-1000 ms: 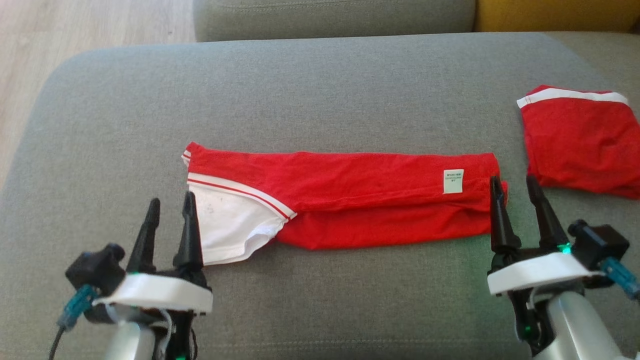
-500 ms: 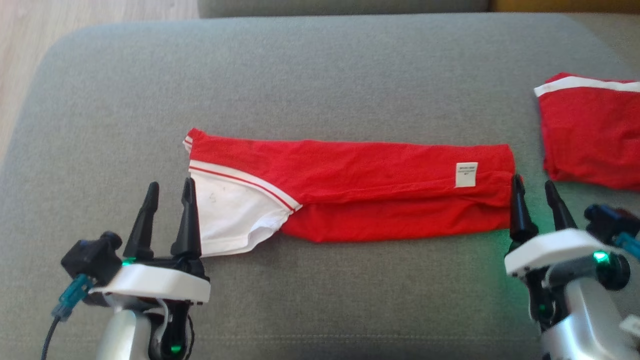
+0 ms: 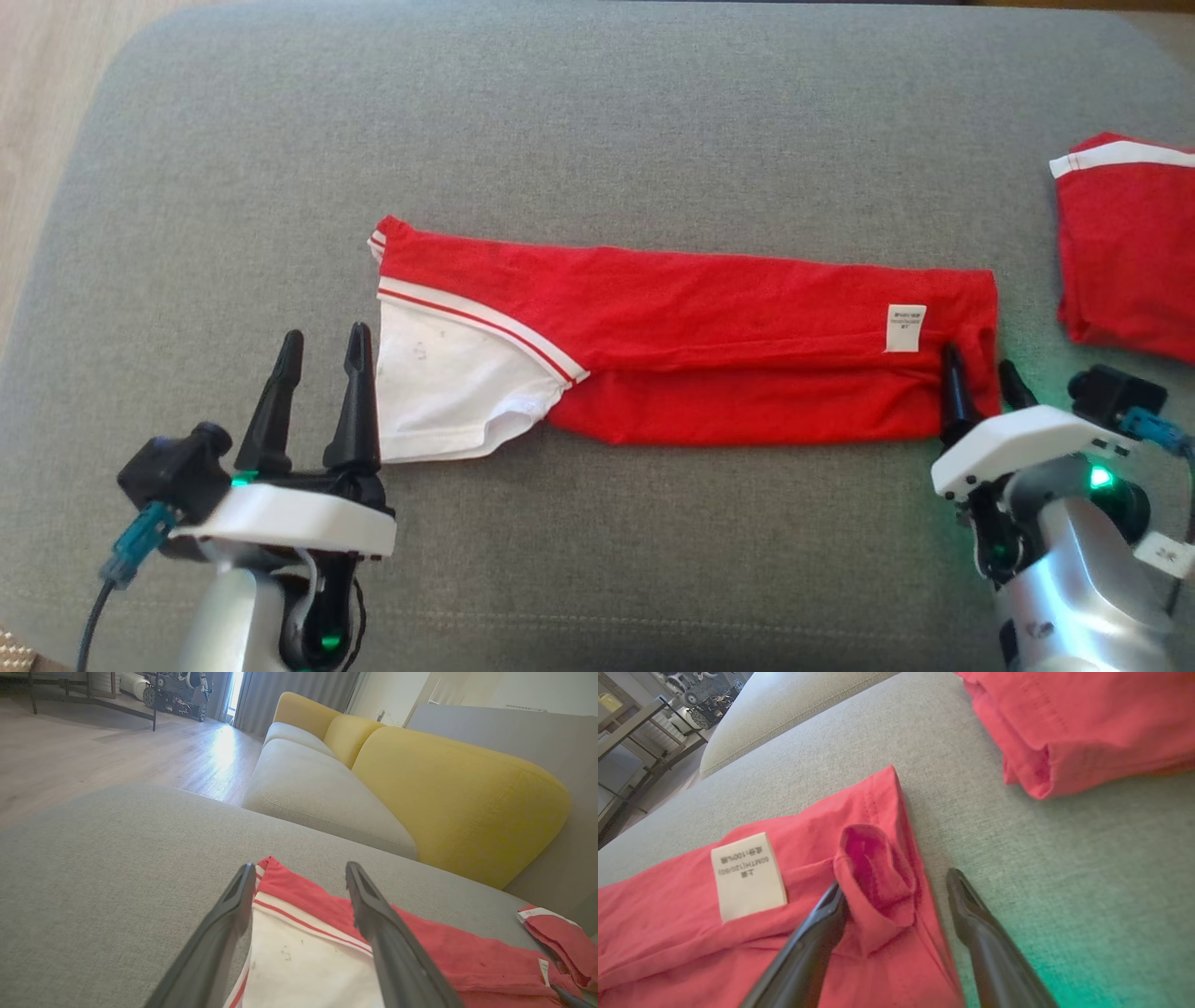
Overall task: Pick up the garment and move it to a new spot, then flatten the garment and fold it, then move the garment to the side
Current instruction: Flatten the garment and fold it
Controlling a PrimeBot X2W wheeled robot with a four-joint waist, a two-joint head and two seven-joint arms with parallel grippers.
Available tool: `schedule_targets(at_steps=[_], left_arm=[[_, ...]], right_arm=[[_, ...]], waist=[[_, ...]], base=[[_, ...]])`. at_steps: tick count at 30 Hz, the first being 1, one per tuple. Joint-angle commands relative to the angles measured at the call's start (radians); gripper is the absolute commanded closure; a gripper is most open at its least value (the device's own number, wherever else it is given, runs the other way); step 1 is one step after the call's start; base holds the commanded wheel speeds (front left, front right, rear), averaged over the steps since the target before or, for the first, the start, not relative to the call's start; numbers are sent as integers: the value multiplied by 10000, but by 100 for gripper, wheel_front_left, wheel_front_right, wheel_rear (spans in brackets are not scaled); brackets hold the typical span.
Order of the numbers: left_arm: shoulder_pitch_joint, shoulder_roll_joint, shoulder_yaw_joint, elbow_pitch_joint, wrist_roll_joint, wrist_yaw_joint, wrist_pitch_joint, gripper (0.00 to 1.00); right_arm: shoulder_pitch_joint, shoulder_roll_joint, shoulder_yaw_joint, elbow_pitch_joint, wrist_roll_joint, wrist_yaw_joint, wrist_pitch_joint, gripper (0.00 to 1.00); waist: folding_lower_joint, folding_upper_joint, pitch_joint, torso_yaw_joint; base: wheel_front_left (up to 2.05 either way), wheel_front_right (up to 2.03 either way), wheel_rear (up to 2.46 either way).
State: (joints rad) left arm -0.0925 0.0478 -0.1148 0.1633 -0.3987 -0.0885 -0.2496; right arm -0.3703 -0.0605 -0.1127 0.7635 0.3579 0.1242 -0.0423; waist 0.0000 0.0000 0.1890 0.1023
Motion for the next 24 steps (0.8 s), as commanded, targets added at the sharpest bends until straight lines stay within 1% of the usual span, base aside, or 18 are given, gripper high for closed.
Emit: schedule_targets(at_steps=[1,2,3,8,13,19,21,24], left_arm=[[-390,25,364,-292,30,-8,-122,0],[-388,25,370,-292,35,-5,-122,0],[-386,25,371,-293,41,-1,-122,0],[-380,25,334,-289,34,17,-122,0],[-326,25,297,-256,28,51,-122,0],[-218,24,322,-263,-4,86,-122,0],[-208,24,326,-271,-34,94,-122,0],[-209,24,283,-268,-86,126,-122,0]], right_arm=[[-223,91,432,88,53,65,141,11],[-252,93,543,184,114,65,148,65],[-280,94,662,257,156,65,129,100],[-319,46,932,417,217,65,-102,100],[-344,-437,744,466,-75,65,-519,100],[-388,-1092,173,153,-883,65,-788,100],[-419,-1122,-35,-83,-1133,65,-755,100],[-436,-966,-98,-594,-1346,65,-558,100]], waist=[[0,0,-18,-15],[0,0,-29,-27],[0,0,-35,-42],[0,0,-80,-101],[0,0,-252,-187],[0,0,-451,-306],[0,0,-498,-334],[0,0,-559,-358]], base=[[0,0,0],[0,0,0],[0,0,0],[0,0,0],[0,0,0],[0,0,0],[0,0,0],[0,0,0]])
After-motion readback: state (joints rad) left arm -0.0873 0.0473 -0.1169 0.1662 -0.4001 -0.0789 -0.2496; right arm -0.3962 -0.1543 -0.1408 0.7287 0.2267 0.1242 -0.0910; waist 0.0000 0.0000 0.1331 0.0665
